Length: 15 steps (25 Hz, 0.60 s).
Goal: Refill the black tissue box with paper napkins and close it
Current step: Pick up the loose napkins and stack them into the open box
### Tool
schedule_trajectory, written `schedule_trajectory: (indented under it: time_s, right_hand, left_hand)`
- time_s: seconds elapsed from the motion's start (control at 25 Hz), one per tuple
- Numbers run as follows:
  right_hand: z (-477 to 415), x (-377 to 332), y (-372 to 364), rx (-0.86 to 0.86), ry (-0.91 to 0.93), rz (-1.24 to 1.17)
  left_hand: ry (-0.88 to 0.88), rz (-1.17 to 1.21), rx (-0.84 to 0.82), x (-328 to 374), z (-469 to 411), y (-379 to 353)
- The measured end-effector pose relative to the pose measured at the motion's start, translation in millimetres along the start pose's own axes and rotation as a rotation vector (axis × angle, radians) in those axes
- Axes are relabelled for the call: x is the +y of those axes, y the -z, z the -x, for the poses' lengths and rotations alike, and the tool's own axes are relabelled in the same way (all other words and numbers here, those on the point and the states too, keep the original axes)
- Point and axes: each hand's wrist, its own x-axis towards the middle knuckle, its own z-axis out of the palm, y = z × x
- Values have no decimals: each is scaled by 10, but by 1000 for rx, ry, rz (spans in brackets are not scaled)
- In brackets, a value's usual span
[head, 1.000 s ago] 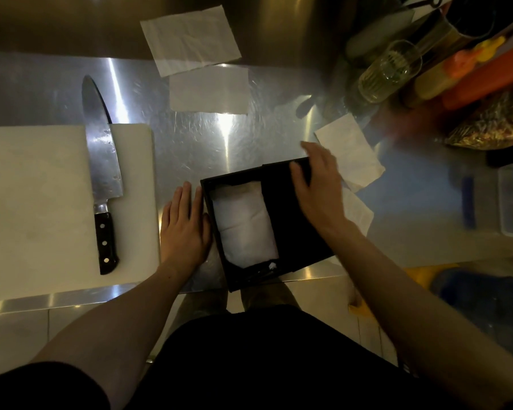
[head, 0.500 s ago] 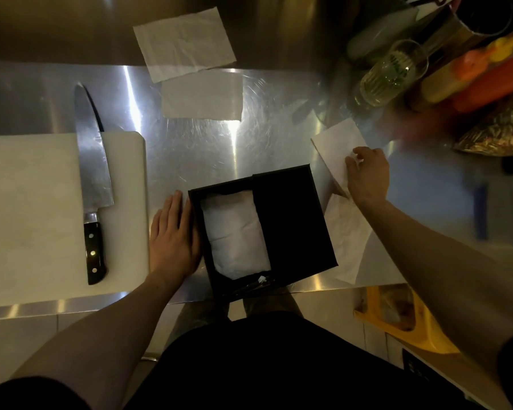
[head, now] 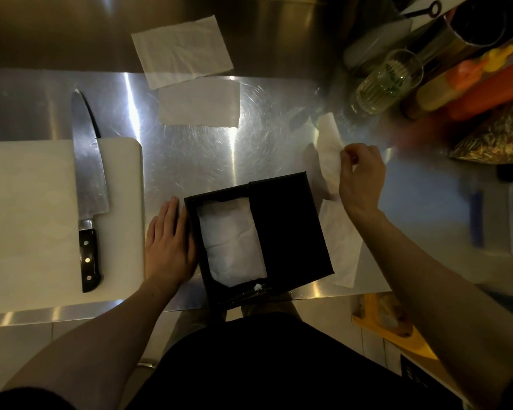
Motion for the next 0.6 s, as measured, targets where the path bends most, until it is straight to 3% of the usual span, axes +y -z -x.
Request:
schedule_trajectory:
  time_s: [0.24,0.6]
  right_hand:
    - [445,-598,328,101,181,-216]
    - [1620,-989,27,-245,114,-284]
  left_hand:
    - [-3,3,-3,-11,9,10]
    - [-17,25,1,-36,6,-32]
